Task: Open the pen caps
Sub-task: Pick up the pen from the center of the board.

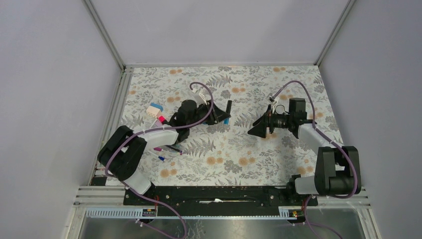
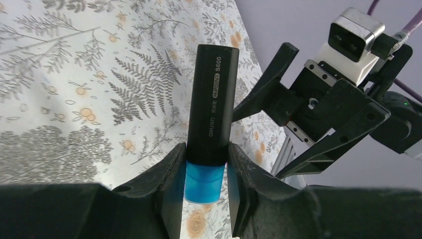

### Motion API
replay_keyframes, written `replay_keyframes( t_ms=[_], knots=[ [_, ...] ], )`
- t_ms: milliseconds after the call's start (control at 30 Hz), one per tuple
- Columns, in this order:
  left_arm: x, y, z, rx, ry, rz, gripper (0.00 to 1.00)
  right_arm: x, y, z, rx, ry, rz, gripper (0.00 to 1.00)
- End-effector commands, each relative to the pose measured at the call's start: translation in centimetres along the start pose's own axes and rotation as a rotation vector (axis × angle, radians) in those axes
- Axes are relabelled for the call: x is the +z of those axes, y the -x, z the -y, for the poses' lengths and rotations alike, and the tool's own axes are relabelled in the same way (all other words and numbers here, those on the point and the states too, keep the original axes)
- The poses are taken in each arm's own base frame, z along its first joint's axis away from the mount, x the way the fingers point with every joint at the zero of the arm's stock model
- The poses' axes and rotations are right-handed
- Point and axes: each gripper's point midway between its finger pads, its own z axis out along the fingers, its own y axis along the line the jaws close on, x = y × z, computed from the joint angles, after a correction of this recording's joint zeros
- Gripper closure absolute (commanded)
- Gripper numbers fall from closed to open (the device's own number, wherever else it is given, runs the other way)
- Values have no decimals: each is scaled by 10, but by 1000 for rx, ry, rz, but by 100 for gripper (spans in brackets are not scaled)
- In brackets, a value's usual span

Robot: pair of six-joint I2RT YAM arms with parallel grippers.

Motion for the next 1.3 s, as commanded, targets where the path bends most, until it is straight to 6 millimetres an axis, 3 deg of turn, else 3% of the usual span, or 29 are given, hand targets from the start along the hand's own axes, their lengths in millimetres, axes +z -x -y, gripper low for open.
replay_keyframes(
  t_ms=[0,167,533,667,967,1100,1267],
  knots=[
    [13,10,29,-47,-100,124,85,14,15,-8,32,67,51,1],
    [29,-9,36,-87,-113,115,85,18,26,-12,124,96,106,1],
    [51,-48,37,-67,-68,39,85,20,53,14,331,-66,231,1],
    [56,-58,35,-56,-42,24,85,20,49,33,401,-178,226,1],
    [70,-69,41,-23,2,3,85,23,48,32,449,-163,233,1],
    [73,-73,43,-17,13,-1,85,24,48,33,459,-170,236,13],
    [78,-75,48,2,31,-1,85,26,47,33,471,-169,230,39]
  ],
)
